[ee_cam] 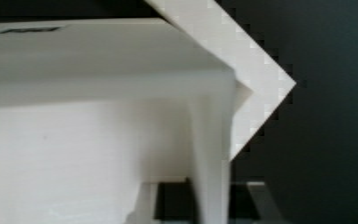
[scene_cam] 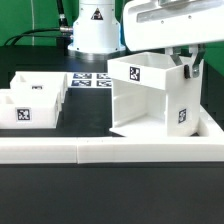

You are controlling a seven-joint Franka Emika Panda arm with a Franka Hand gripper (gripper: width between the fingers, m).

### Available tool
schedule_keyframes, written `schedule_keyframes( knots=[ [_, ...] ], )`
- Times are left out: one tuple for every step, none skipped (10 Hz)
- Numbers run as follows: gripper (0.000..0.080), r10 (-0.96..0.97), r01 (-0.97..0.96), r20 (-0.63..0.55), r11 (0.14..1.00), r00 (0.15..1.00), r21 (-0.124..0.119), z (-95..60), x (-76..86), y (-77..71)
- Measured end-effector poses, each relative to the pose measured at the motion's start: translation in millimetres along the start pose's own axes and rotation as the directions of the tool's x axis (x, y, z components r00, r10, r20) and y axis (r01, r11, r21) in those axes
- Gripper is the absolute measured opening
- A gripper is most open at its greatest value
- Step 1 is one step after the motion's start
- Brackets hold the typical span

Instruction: Assemble drawer

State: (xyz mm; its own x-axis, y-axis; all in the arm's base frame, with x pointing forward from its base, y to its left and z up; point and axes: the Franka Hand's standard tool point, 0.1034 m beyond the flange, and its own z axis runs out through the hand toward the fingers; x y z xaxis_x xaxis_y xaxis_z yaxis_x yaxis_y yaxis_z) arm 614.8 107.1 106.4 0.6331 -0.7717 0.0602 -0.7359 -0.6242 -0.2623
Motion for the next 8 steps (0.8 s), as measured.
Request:
schedule_keyframes(
  knots=[
    [0.0052, 0.136, -0.136, 0.01, 0.991, 0.991, 0.007, -0.1, 1.7, 1.4],
    [0.0052, 0.298, -0.298, 0.022, 0.954, 0.954, 0.012, -0.8, 6.0, 3.7],
    [0.0053, 0.419, -0.419, 0.035, 0.908, 0.907, 0.008, -0.8, 7.5, 3.5],
    [0.0053, 0.509, -0.51, 0.049, 0.86, 0.859, 0.002, -0.2, 10.2, 3.9],
    [0.0053, 0.628, -0.629, 0.066, 0.777, 0.775, -0.01, 0.6, 13.3, 4.3],
    [0.0053, 0.676, -0.677, 0.071, 0.736, 0.734, -0.013, 3.1, 15.4, 3.7],
    [0.0053, 0.677, -0.678, 0.071, 0.735, 0.732, -0.015, 5.1, 17.0, 2.5],
    [0.0054, 0.675, -0.676, 0.077, 0.737, 0.734, -0.023, 6.9, 17.5, -1.0]
  ],
)
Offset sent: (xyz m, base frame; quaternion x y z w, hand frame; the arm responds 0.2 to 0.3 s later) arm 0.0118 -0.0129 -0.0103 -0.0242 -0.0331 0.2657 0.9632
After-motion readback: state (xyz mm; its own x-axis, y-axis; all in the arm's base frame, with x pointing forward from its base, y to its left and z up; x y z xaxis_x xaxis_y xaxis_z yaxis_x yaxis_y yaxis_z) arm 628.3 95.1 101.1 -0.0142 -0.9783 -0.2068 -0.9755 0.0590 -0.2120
